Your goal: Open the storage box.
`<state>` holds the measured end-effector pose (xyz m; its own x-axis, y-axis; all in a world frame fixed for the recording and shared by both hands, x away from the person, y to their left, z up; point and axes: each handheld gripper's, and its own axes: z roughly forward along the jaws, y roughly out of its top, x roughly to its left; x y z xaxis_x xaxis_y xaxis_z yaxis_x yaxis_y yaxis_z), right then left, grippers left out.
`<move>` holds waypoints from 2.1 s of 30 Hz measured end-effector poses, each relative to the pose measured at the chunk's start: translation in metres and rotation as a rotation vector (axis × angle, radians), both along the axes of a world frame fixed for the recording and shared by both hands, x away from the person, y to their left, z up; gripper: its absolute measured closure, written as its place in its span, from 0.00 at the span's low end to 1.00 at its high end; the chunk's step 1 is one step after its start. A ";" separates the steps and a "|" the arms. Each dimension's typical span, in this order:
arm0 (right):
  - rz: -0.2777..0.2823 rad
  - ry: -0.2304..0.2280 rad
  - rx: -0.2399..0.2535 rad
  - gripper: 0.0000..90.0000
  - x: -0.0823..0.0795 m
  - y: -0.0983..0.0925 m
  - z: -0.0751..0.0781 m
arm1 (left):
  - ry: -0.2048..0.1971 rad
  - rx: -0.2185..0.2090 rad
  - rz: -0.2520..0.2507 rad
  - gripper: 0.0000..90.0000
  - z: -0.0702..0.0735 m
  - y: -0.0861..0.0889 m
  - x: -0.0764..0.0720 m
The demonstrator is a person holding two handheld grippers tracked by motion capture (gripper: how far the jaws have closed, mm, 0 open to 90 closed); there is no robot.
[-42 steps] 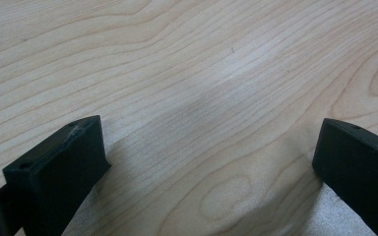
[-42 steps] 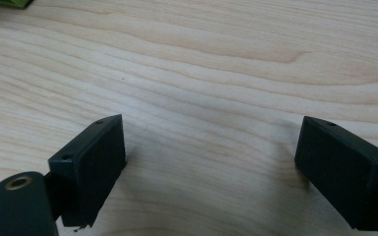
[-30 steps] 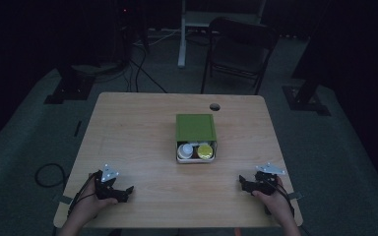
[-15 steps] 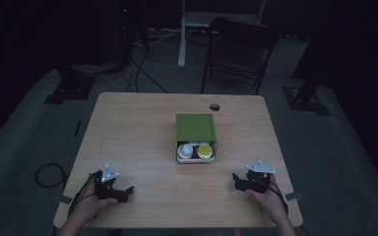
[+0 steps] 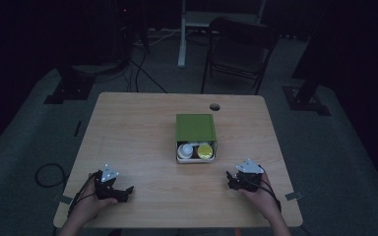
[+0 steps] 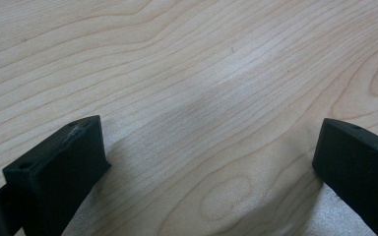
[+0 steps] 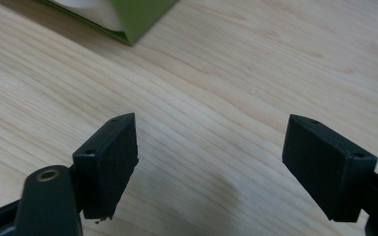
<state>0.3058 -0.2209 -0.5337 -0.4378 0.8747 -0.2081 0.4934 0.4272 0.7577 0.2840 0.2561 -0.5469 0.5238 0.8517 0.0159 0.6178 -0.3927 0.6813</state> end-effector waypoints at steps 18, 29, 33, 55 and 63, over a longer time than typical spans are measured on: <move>0.182 -0.162 -0.218 0.38 -0.008 0.046 0.009 | -0.001 -0.004 0.002 0.00 0.000 0.000 0.000; 0.329 -0.277 -0.401 0.50 -0.015 0.071 0.008 | 0.000 -0.002 0.001 0.00 0.000 0.000 0.000; 0.369 -0.307 -0.426 0.51 -0.017 0.080 0.007 | 0.000 -0.002 0.001 0.00 0.000 0.000 0.000; 0.497 -0.486 -0.699 0.61 -0.020 0.118 -0.002 | 0.000 -0.002 0.001 0.00 0.000 0.000 0.000; 0.519 -0.516 -0.738 0.62 -0.018 0.125 -0.005 | 0.001 -0.002 0.001 0.00 0.000 0.000 0.000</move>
<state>0.2878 -0.0959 -0.5383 -0.4297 0.1829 -0.8843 -0.1936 0.9378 0.2880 0.2839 0.2560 -0.5470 0.5229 0.8523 0.0140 0.6186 -0.3907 0.6817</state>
